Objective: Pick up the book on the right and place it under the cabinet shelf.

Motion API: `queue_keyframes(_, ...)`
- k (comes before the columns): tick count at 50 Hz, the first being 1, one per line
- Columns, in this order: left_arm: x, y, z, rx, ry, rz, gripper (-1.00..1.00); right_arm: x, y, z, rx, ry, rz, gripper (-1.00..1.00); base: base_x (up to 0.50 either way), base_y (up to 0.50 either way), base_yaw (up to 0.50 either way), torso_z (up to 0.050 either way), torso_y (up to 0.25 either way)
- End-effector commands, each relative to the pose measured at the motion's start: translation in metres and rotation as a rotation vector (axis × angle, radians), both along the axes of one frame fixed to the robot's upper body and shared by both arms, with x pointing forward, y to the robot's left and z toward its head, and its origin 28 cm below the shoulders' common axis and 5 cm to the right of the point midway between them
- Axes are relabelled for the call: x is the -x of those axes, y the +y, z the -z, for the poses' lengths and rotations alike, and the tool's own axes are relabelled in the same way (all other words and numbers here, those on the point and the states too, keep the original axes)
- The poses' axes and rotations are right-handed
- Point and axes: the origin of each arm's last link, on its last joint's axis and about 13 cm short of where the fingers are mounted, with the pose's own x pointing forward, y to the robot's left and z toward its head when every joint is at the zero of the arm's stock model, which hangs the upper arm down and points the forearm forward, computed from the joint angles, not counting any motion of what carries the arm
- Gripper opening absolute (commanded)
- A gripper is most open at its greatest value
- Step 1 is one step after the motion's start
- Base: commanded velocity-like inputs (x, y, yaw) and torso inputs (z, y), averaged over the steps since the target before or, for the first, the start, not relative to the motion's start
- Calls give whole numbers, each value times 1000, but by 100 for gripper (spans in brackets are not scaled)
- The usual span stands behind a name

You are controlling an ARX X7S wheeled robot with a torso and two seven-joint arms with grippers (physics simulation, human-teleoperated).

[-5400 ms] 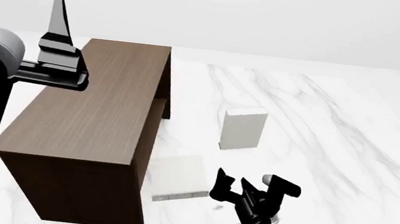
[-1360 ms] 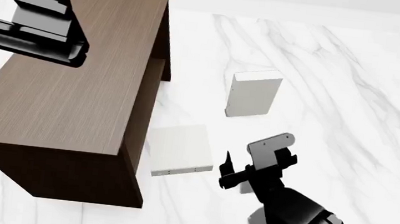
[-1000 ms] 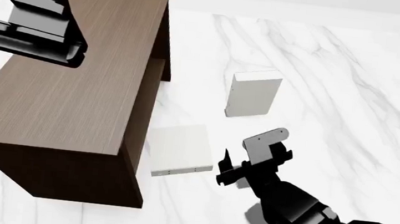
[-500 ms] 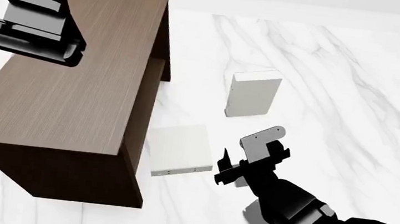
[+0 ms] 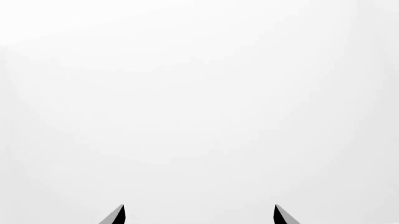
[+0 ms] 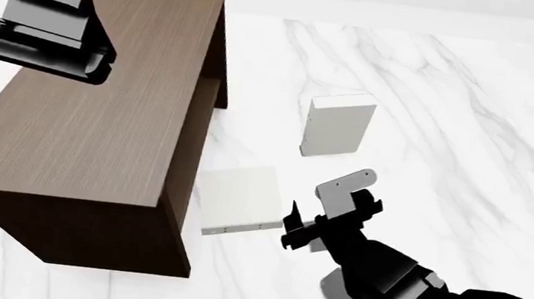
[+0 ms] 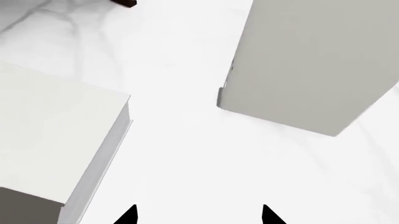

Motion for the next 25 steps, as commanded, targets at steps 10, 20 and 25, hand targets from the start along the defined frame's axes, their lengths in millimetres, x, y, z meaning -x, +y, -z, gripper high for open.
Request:
queue_keyframes(10,3,0,0,3,-2,4,100,4,10,1,11,26,-58,100,0,0,0,0,-1)
queue_keyframes(20,4,1,0,5,-6,2,100,1,17,-1,19,21,-78,100,0,0,0,0,0)
queue_keyframes(25,5,2,0,6,-8,2,100,-1,20,-2,26,21,-86,100,0,0,0,0,0)
